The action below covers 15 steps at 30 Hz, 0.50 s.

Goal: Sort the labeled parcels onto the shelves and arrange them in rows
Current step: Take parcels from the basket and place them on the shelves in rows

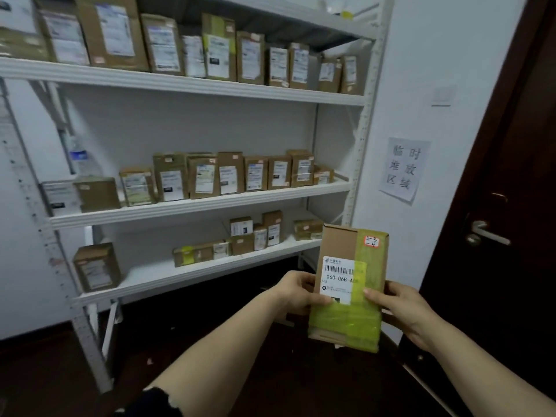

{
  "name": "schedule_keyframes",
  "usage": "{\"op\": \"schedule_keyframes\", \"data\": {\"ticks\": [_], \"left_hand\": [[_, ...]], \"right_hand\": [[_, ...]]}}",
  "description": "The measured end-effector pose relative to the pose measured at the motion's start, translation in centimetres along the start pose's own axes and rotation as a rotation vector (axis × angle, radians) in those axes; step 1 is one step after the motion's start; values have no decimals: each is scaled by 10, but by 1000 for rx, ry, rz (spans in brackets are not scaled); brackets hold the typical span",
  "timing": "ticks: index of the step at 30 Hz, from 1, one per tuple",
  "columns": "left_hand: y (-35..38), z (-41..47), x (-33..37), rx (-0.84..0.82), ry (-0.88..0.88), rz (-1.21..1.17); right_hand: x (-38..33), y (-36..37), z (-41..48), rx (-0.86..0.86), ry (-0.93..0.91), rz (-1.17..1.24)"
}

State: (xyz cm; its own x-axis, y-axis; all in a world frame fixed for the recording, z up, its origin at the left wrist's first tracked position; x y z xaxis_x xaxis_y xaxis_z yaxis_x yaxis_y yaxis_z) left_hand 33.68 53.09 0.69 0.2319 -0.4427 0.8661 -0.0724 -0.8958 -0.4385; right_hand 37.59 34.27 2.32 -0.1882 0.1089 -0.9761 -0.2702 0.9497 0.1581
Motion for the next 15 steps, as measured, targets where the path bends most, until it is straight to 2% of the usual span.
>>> {"op": "schedule_keyframes", "data": {"ticks": [7,15], "left_hand": [[-96,9,-67,73,-72,-46],[-164,27,-116,157,-156,-101]], "right_hand": [[12,108,66,-86,33,17],[40,184,130,-180,112,-3]]}}
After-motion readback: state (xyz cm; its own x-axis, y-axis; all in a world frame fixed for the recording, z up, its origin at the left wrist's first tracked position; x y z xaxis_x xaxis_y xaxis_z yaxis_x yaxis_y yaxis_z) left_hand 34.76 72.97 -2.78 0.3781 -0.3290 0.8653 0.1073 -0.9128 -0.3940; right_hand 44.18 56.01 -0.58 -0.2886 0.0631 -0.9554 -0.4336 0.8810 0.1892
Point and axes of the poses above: each hand's wrist, its own z-axis towards the middle knuckle, its own y-axis out of the palm, x = y × z, the point moved 10 cm from there along z, towards the middle knuckle, and after that the axes turned 14 degrees about z, right-handed, at the moved point
